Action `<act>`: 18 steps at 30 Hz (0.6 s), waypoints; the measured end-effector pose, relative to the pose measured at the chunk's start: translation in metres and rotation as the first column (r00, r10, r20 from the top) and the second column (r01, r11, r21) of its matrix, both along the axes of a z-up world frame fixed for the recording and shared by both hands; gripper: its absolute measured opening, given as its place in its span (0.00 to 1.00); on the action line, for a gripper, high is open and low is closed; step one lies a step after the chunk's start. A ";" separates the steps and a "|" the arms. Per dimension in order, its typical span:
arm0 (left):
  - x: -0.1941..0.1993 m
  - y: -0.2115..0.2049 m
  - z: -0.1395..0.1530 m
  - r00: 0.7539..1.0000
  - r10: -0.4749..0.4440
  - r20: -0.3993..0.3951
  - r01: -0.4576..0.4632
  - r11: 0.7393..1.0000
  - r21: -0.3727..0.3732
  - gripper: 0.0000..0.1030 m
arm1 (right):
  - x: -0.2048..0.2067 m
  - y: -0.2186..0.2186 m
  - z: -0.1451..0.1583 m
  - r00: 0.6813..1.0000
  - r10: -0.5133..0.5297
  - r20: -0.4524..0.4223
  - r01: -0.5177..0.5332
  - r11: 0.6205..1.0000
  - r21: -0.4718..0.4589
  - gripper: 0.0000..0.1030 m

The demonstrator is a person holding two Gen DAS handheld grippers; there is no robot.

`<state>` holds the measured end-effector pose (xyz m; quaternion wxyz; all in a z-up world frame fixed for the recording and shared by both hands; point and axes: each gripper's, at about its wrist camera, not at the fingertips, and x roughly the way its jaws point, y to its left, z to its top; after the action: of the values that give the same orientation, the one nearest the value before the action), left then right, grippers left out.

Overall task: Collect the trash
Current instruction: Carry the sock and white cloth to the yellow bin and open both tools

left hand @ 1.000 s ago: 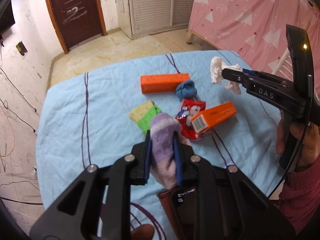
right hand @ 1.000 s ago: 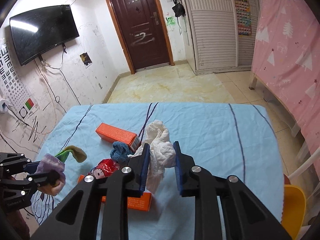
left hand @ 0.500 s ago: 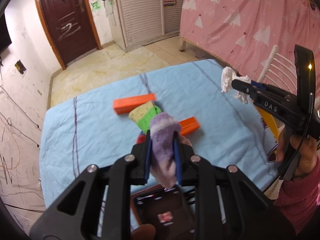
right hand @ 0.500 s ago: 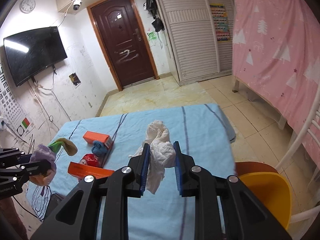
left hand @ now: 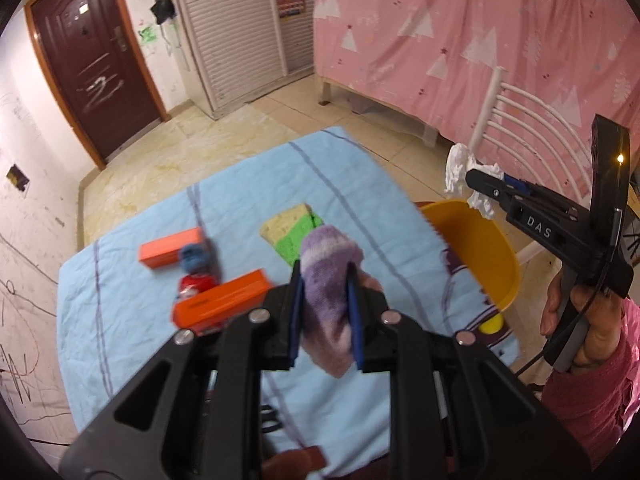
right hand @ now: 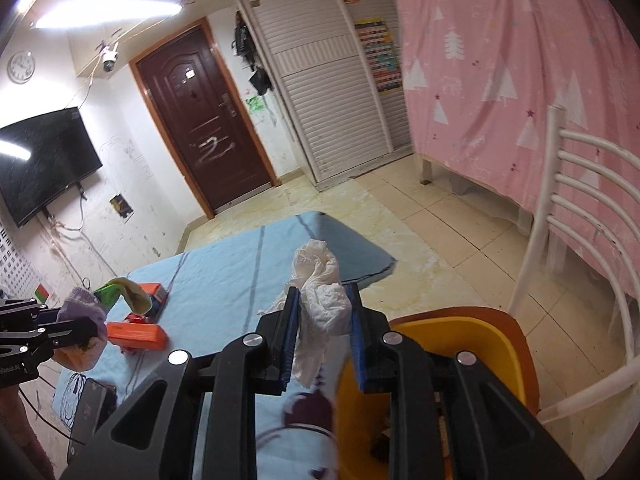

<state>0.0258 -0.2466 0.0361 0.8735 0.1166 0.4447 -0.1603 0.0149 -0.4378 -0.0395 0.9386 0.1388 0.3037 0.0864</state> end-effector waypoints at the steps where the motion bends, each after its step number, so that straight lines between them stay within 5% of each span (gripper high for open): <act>1: 0.000 -0.009 -0.001 1.000 -0.009 -0.005 0.009 1.000 0.000 0.18 | -0.002 -0.007 -0.002 1.000 -0.009 -0.002 0.009 1.000 0.003 0.16; 18: 0.011 -0.135 -0.021 0.988 -0.131 -0.084 0.123 0.988 -0.087 0.18 | -0.021 -0.084 -0.062 0.990 -0.109 -0.092 0.115 0.991 0.069 0.16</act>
<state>0.0370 -0.3813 0.0151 0.8446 0.1015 0.4683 -0.2389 -0.0059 -0.5218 -0.1010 0.9219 0.1942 0.3330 0.0386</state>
